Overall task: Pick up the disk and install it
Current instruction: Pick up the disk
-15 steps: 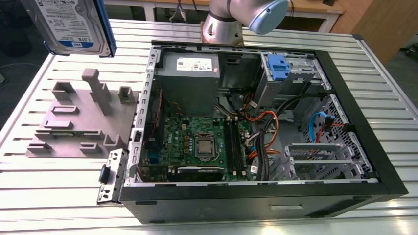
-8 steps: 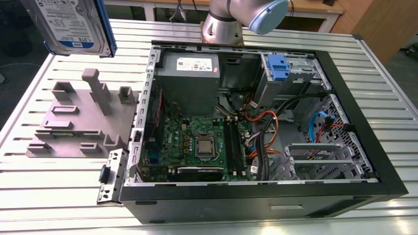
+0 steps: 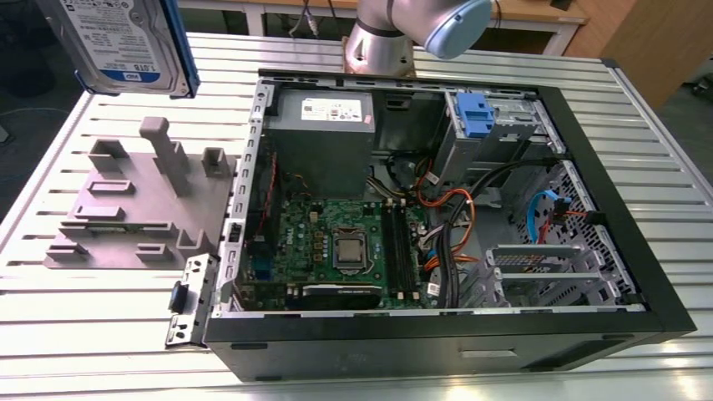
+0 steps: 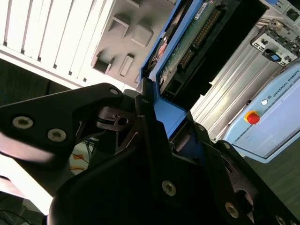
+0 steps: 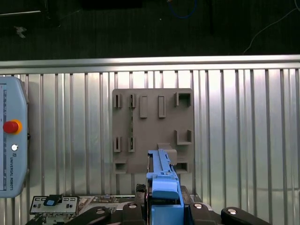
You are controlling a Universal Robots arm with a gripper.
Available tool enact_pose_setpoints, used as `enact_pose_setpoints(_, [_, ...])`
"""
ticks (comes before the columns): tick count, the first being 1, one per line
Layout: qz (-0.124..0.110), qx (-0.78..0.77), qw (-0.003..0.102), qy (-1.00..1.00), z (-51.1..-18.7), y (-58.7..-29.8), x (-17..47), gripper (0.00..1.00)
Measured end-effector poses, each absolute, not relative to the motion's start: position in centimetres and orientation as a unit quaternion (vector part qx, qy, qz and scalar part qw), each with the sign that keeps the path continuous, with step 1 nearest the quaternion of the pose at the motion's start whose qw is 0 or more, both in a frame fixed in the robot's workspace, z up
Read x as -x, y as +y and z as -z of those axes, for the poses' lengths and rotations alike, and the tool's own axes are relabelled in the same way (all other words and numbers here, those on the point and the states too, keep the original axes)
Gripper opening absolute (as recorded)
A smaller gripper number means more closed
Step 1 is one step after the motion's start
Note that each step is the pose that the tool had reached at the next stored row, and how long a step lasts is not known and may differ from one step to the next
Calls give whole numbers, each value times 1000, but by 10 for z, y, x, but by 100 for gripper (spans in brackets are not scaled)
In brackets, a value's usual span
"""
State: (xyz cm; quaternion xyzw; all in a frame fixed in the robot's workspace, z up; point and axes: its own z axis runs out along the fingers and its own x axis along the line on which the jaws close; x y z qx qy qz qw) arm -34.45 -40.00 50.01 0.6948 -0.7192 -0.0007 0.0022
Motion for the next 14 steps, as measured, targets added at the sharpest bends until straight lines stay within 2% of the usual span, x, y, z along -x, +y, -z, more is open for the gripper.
enact_pose_setpoints(14, [1, -695, 2, -719, -500, -400, 330, 36])
